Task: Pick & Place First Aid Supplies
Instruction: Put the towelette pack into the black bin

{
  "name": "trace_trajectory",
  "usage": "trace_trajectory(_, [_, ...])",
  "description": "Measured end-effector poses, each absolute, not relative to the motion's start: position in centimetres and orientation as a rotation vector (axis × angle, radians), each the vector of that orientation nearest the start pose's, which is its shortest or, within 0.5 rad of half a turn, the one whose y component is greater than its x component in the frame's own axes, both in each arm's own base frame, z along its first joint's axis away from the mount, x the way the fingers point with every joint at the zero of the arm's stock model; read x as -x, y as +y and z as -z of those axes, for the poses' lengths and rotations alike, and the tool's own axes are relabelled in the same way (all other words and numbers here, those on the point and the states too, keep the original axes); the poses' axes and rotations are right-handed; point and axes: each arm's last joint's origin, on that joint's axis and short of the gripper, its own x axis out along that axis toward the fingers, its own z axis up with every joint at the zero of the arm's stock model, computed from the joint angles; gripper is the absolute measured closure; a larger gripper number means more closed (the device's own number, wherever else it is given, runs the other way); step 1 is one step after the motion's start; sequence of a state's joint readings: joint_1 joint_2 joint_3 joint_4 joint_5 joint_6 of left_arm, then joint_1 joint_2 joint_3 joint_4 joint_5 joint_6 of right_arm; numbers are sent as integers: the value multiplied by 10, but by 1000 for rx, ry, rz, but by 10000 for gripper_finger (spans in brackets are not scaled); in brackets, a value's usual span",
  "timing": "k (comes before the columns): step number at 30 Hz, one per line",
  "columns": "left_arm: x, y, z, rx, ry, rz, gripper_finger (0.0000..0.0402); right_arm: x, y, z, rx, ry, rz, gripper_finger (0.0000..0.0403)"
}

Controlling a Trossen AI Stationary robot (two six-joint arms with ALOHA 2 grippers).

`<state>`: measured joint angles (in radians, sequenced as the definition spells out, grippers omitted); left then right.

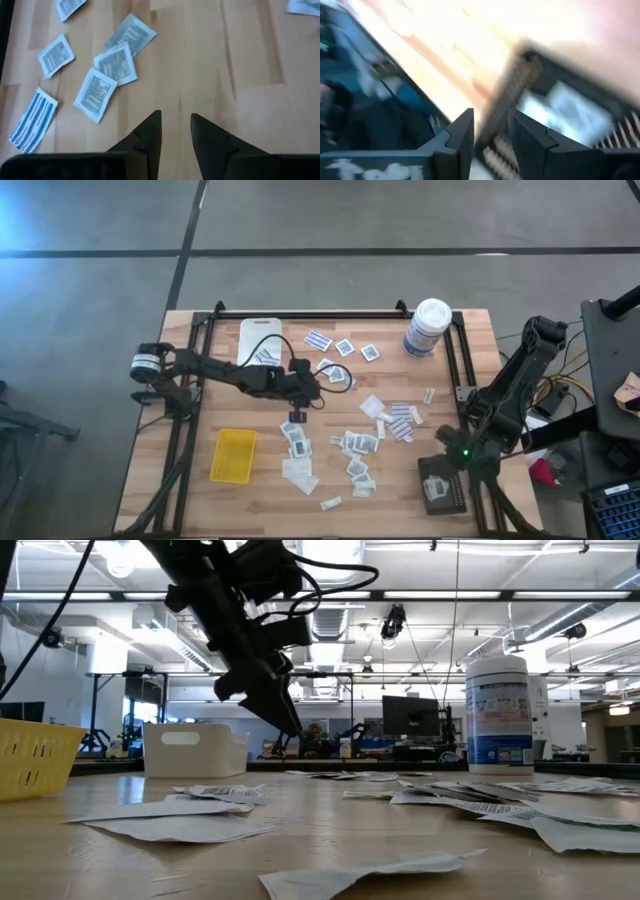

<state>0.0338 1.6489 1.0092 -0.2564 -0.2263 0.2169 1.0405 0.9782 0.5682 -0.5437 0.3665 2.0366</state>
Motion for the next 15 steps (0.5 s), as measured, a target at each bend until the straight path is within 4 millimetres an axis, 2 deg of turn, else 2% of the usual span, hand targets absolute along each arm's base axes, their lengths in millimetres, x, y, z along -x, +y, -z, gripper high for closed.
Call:
trace_trajectory(7, [-333, 33, -194, -235, 906, -148, 294, -110, 143, -209, -1067, 520, 314, 301])
trace_trajectory(15, [-334, 38, -196, -240, 878, -158, 294, -139, 141, -221, -835, 307, 283, 310])
